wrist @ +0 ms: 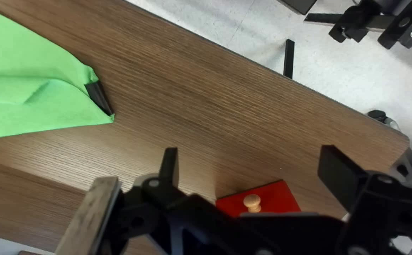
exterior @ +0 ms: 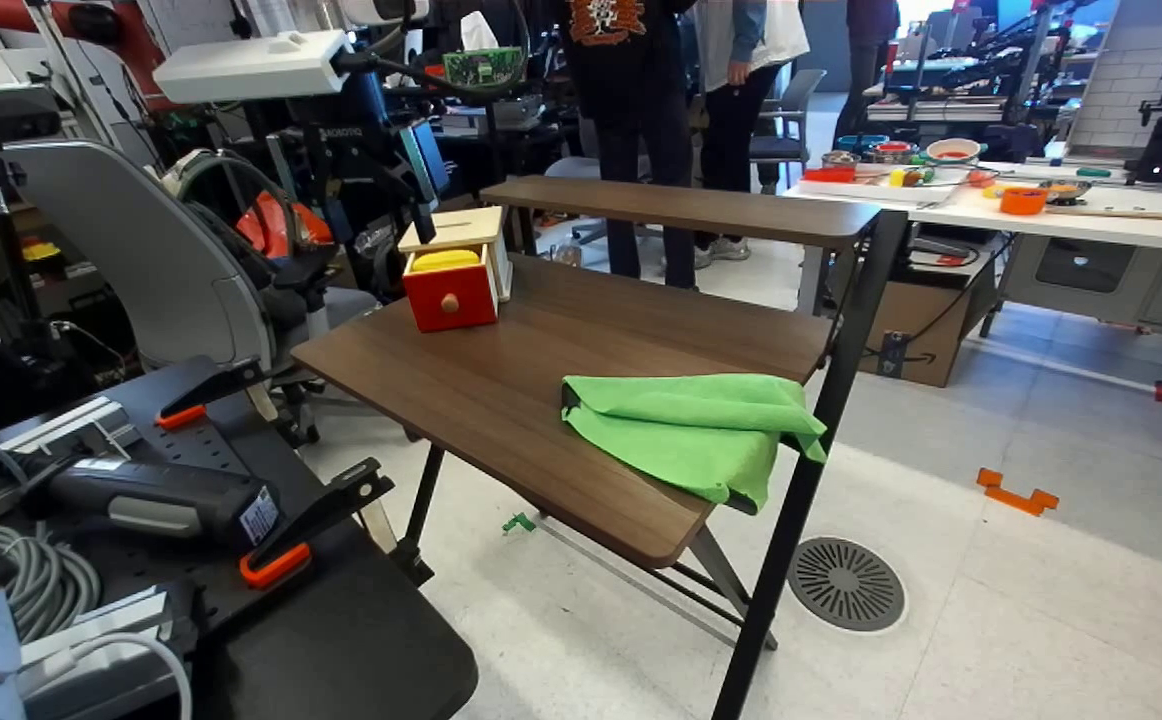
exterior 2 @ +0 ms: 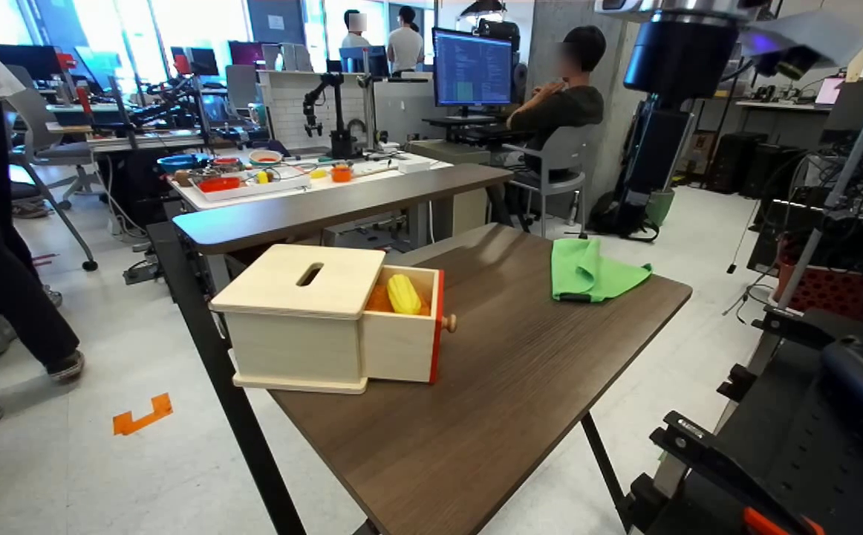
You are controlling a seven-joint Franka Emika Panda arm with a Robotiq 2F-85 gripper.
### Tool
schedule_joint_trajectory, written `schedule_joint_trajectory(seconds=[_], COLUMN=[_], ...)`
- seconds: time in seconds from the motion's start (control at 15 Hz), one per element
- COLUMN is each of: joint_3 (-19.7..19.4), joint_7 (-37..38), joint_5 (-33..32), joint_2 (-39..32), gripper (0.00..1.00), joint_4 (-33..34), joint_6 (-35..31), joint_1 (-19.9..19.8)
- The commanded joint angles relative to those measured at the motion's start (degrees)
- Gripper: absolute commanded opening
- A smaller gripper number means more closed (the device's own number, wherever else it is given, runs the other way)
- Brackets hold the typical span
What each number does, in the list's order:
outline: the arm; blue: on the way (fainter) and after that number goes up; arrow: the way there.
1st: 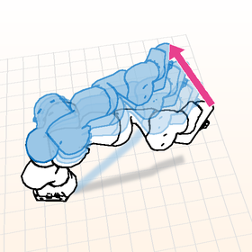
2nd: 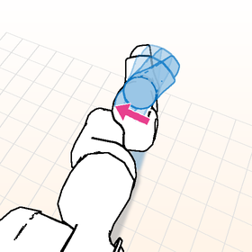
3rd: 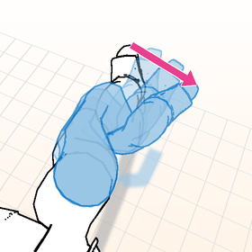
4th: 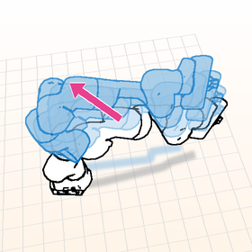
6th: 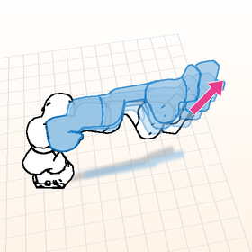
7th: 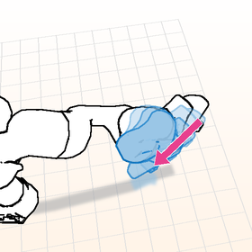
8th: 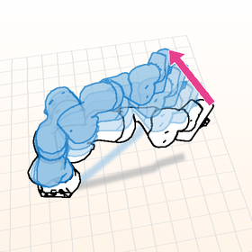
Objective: Push the red drawer closed
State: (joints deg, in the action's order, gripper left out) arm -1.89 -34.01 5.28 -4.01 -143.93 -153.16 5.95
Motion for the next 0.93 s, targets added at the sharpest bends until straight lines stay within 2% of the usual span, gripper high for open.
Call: schedule_joint_trajectory(seconds=[0.0,0.2,0.6,0.87], joint_3=[5.60,9.33,11.51,13.07], joint_7=[-9.07,-13.30,-12.09,-11.49], joint_5=[5.53,6.09,-0.31,-4.14], joint_2=[-5.92,-13.11,-26.02,-30.27], gripper=[1.00,1.00,1.00,1.00], joint_4=[3.86,9.22,20.41,24.94], joint_6=[-3.20,-4.00,-1.89,-1.73], joint_1=[-1.79,-3.65,-7.00,-7.57])
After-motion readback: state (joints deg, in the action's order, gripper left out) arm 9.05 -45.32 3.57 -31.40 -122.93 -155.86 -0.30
